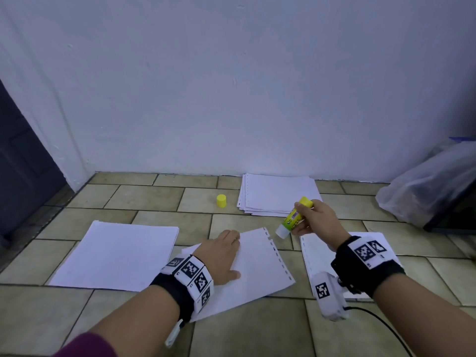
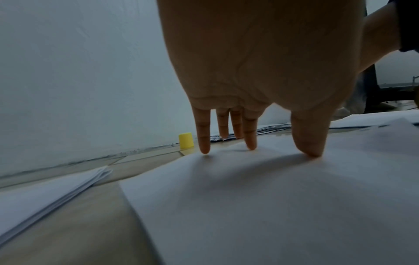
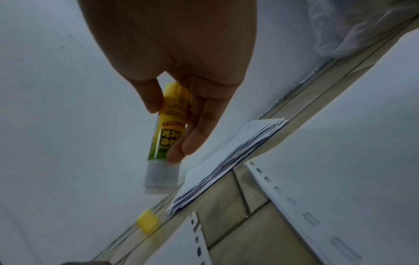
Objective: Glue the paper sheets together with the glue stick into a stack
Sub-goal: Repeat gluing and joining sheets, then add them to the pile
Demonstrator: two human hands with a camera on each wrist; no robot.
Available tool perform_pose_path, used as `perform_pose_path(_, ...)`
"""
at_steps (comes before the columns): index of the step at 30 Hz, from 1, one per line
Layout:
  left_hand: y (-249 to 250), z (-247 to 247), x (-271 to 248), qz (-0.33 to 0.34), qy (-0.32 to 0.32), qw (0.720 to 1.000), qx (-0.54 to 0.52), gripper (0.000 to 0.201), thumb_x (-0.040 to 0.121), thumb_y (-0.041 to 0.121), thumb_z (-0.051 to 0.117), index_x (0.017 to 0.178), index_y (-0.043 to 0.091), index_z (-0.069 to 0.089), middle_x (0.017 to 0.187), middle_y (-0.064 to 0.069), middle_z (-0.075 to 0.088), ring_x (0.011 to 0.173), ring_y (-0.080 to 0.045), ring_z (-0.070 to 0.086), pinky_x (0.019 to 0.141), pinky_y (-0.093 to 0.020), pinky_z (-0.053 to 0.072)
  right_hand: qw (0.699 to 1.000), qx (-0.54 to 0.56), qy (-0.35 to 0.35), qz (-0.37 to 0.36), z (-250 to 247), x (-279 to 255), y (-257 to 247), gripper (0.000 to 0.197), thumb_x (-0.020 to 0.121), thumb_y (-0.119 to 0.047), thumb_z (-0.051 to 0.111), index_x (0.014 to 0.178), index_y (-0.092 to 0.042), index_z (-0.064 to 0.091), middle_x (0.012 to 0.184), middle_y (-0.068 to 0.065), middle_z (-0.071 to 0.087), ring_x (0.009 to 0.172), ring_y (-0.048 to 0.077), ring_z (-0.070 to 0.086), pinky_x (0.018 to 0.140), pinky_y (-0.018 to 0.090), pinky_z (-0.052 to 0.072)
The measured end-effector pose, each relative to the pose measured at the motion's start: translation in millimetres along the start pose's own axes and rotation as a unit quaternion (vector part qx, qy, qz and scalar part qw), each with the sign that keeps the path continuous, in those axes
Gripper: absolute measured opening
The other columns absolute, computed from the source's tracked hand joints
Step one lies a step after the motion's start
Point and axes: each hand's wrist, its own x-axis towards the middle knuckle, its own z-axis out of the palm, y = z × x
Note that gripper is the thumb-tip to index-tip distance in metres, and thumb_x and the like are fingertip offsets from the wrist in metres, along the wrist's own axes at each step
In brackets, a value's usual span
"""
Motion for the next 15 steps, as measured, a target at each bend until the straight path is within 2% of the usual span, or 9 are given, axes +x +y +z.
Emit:
perform_pose_path(2, 0, 2, 0, -0.001, -0.005, 1.000, -0.006, 0.059, 0.095, 0.044, 0.047, 0.141, 0.012, 0.032, 0.151, -0.001, 0.022, 0.132, -0.020, 0.031, 0.094, -0.038, 0.044, 1.000, -0.014, 0.012, -0.015, 7, 3, 0, 0.020, 0.096, -0.021, 0.055, 0.091, -0.004, 0.048, 0.075, 0.018, 0.063, 0.049, 0.025, 0.063, 0.050, 0.032, 0.054)
perform_pose_path(5, -3, 1, 1, -0.005, -0.015, 1.000, -0.007, 0.061, 0.096, 0.048, 0.044, 0.146, 0.017, 0.028, 0.151, 0.000, 0.026, 0.131, -0.021, 0.033, 0.097, -0.039, 0.042, 0.996, -0.072, 0.014, -0.046, 20, 8, 1, 0.020, 0.095, -0.021, 0.057, 0.096, -0.003, 0.048, 0.084, 0.017, 0.064, 0.060, 0.029, 0.065, 0.063, 0.039, 0.057)
perform_pose_path(8, -6, -2, 3, 0.000, -0.044, 0.999, -0.011, 0.078, 0.086, 0.056, 0.056, 0.147, 0.017, 0.027, 0.149, -0.002, 0.028, 0.131, -0.023, 0.033, 0.102, -0.041, 0.040, 0.989, -0.129, -0.005, -0.073, 36, 12, 2, 0.017, 0.094, -0.017, 0.059, 0.100, -0.004, 0.050, 0.090, 0.015, 0.064, 0.066, 0.024, 0.066, 0.071, 0.038, 0.058)
perform_pose_path(10, -6, -6, 2, 0.007, -0.068, 0.998, -0.014, 0.083, 0.081, 0.054, 0.064, 0.147, 0.020, 0.026, 0.149, -0.004, 0.027, 0.132, -0.024, 0.031, 0.104, -0.044, 0.039, 0.984, -0.151, -0.029, -0.092, 46, 15, 3, 0.009, 0.094, -0.013, 0.058, 0.093, -0.009, 0.050, 0.087, 0.011, 0.065, 0.065, 0.019, 0.065, 0.071, 0.034, 0.058)
perform_pose_path(12, -5, -7, 2, 0.009, -0.086, 0.996, -0.019, 0.086, 0.080, 0.049, 0.068, 0.149, 0.024, 0.022, 0.153, -0.005, 0.021, 0.137, -0.025, 0.025, 0.106, -0.045, 0.036, 0.975, -0.181, -0.052, -0.114, 54, 18, 3, 0.010, 0.094, -0.012, 0.057, 0.092, -0.013, 0.048, 0.084, 0.007, 0.064, 0.062, 0.015, 0.063, 0.066, 0.023, 0.055)
perform_pose_path(14, -5, -7, 1, 0.008, -0.091, 0.996, -0.023, 0.088, 0.080, 0.046, 0.069, 0.150, 0.027, 0.020, 0.155, -0.005, 0.018, 0.139, -0.025, 0.021, 0.108, -0.044, 0.035, 0.962, -0.227, -0.070, -0.131, 60, 19, 3, 0.011, 0.094, -0.012, 0.056, 0.095, -0.013, 0.046, 0.081, 0.005, 0.063, 0.063, 0.018, 0.062, 0.059, 0.014, 0.047)
perform_pose_path(15, -6, -7, 1, 0.008, -0.091, 0.996, -0.023, 0.089, 0.080, 0.045, 0.070, 0.150, 0.027, 0.019, 0.155, -0.004, 0.017, 0.139, -0.024, 0.020, 0.109, -0.044, 0.034, 0.956, -0.247, -0.078, -0.138, 62, 20, 3, 0.011, 0.093, -0.012, 0.056, 0.095, -0.014, 0.045, 0.080, 0.005, 0.063, 0.066, 0.022, 0.063, 0.059, 0.015, 0.045)
